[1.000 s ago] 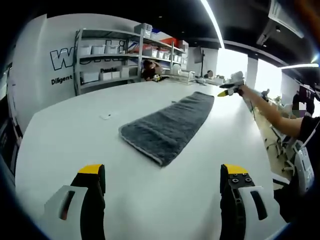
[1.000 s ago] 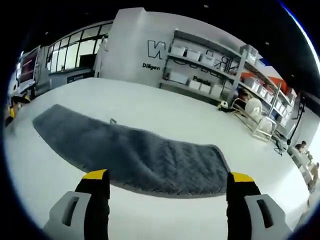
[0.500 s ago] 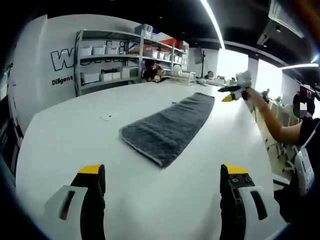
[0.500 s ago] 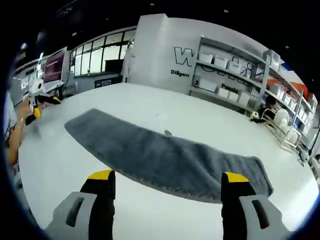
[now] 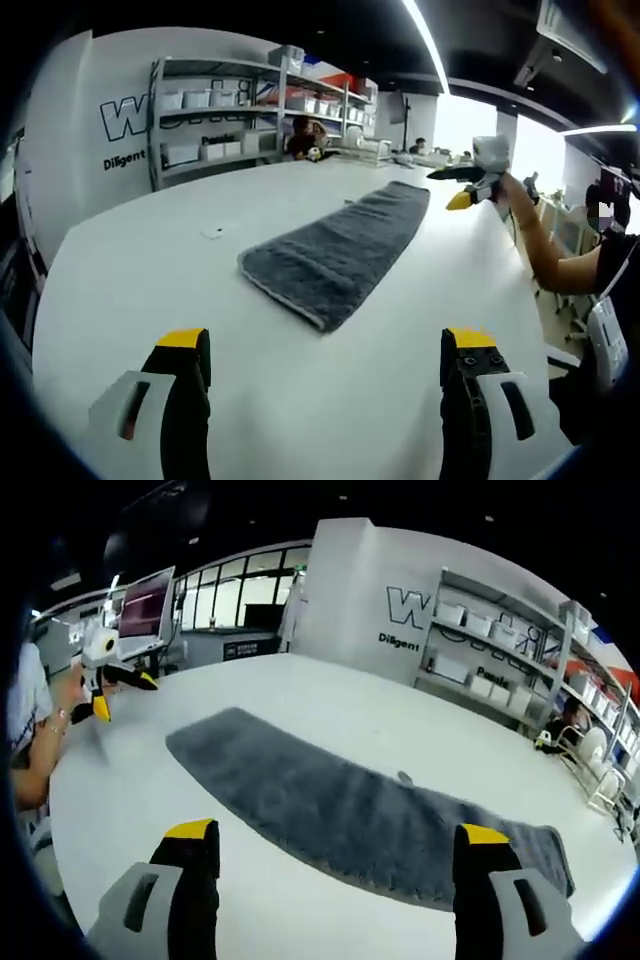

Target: Open the folded towel by lifting each exposed corner and separating the folded layers until the towel lies flat within the target outline without major curled edges

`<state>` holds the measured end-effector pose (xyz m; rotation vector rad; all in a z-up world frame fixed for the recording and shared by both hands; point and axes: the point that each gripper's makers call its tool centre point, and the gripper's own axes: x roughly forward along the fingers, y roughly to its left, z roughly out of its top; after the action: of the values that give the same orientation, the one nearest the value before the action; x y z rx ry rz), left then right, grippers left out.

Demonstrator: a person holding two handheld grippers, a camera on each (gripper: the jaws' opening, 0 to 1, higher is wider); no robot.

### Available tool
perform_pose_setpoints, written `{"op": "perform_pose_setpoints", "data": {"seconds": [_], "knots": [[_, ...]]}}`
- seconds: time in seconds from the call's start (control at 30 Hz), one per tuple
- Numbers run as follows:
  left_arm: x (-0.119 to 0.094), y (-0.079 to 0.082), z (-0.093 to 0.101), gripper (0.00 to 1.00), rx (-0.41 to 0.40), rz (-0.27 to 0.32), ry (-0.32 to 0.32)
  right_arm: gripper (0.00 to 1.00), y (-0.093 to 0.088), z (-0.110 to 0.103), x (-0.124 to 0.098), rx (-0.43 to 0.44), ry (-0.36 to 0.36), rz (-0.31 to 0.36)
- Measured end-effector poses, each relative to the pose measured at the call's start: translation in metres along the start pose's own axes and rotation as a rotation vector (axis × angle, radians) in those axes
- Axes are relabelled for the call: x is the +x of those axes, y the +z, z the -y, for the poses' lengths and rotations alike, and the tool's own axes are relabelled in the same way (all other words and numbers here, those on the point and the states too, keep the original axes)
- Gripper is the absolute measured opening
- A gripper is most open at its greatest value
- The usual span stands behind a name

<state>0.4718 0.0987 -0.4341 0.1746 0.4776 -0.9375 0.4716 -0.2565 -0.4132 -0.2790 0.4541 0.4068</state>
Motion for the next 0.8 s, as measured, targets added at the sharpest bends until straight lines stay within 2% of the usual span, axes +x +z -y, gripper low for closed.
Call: {"op": "perform_pose_setpoints", "data": {"seconds": [0.33,0.43,0.67,0.8], "knots": [[0.001,-0.001,-0.002,0.94,-0.004,-0.014,0.011,0.99,-0.003,-0.012,0.025,-0.004,0.043,0.009],[0.002,-0.002,-0.004,0.94,-0.008,-0.018,0.018,0.99,-0.009,-0.015,0.024,-0.014,0.038,-0.008],[0.003,-0.002,-0.008,0.93,-0.024,-0.012,0.034,0.99,-0.016,-0.025,0.025,-0.02,0.078,-0.028],[0.004,-0.001,-0.01,0.93,-0.035,-0.007,0.033,0.99,-0.015,-0.027,0.025,-0.02,0.087,-0.027]]}}
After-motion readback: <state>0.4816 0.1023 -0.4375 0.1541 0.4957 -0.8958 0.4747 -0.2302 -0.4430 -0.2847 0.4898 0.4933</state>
